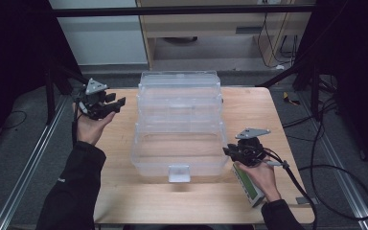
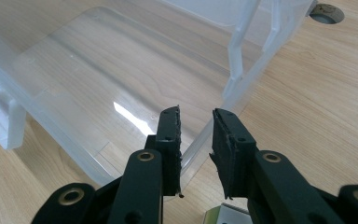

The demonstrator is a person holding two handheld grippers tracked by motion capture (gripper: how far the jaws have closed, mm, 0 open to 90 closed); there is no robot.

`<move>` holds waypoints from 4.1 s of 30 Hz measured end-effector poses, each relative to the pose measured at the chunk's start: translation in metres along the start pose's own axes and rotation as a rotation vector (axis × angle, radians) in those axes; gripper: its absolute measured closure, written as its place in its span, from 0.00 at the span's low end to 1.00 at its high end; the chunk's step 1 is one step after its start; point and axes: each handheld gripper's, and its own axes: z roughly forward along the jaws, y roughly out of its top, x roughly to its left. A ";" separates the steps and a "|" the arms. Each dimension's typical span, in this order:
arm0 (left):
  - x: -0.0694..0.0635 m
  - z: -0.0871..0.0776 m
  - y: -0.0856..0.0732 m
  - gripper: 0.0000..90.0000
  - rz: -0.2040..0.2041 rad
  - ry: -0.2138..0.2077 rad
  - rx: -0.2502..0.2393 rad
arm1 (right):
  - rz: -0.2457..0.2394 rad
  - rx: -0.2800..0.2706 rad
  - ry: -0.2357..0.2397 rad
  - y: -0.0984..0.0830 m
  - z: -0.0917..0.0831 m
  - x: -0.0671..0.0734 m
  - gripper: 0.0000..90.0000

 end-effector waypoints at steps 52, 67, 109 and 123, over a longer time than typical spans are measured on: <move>-0.062 0.003 -0.111 0.74 0.058 -0.111 0.207 | 0.037 -0.001 -0.035 0.001 0.005 0.001 0.79; -0.063 -0.003 -0.112 0.77 0.059 -0.110 0.211 | -0.016 0.019 -0.075 0.001 -0.002 0.015 0.83; -0.071 -0.008 -0.110 0.81 0.099 -0.084 0.222 | 0.018 0.015 -0.034 -0.003 -0.005 0.011 0.81; -0.064 -0.016 -0.104 0.62 0.058 -0.089 0.186 | 0.033 -0.034 -0.031 -0.001 -0.016 0.004 0.67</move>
